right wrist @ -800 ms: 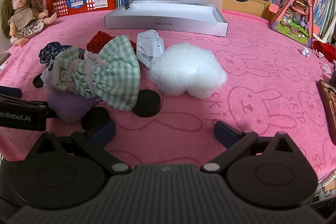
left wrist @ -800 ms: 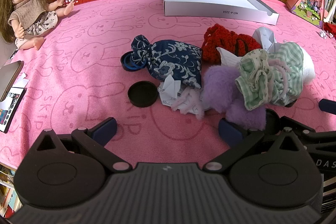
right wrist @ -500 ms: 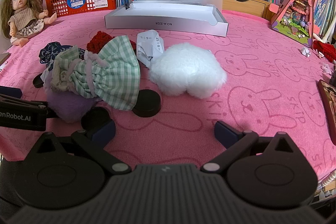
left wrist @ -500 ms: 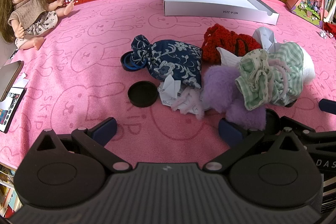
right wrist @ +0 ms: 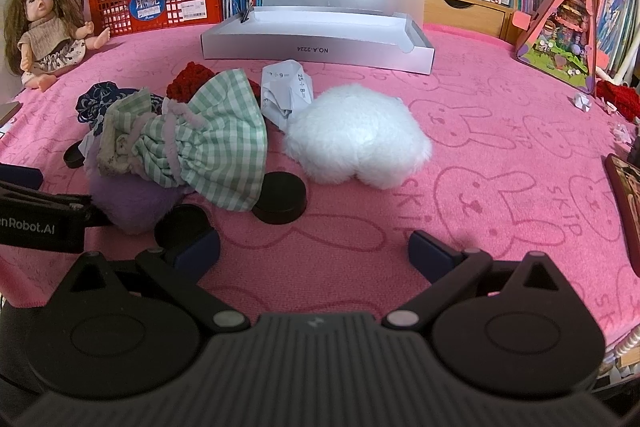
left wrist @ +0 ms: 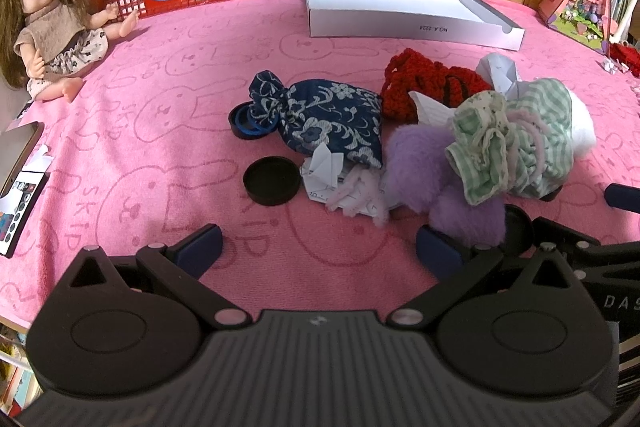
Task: Organize objects
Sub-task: 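Move both tools toward the pile of soft items, then grasp the green gingham bundle with the right tool while the left tool grasps the purple fluffy pouch, then carry the purple pouch and gingham bundle with both tools into the white box, then open both tools to release the pouch and bundle in the box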
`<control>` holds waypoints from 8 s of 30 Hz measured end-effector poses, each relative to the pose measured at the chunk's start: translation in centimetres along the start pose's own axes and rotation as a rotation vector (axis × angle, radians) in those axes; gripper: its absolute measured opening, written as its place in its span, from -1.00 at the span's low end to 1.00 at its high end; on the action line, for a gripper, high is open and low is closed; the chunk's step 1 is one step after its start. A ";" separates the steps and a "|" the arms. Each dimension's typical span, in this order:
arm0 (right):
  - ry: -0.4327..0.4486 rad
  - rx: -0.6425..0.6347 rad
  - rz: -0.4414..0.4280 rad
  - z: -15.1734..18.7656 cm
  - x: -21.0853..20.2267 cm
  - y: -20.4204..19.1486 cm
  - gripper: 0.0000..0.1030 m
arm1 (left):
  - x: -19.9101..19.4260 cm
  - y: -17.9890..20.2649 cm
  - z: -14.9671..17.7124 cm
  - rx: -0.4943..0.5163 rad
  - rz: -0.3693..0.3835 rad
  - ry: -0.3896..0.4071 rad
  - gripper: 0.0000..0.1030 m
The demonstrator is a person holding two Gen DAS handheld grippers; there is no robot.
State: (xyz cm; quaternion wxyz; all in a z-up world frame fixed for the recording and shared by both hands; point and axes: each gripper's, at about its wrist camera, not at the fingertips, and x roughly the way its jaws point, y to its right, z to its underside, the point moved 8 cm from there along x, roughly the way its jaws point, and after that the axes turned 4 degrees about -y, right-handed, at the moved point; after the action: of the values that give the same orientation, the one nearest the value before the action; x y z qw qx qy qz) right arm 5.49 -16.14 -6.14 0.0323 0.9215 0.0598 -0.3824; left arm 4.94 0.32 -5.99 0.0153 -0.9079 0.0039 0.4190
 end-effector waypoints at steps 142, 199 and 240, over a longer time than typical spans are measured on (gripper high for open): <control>0.080 0.146 -0.114 -3.0 -3.5 2.4 -0.02 | -4.9 5.7 -4.0 0.159 0.223 0.252 0.27; 0.072 0.195 -0.107 -22.2 8.5 8.3 -0.01 | 7.7 2.4 -26.9 -0.043 0.186 0.216 0.28; -0.091 0.172 -0.097 -26.2 23.2 7.4 0.05 | 23.3 3.1 -31.3 -0.079 0.096 0.052 0.29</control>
State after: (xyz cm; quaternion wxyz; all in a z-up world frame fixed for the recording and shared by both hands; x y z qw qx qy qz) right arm 41.07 -18.75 -4.01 -0.0626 0.8987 0.0697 -0.4284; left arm 43.79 -3.61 -3.47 -0.0407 -0.9170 0.0316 0.3955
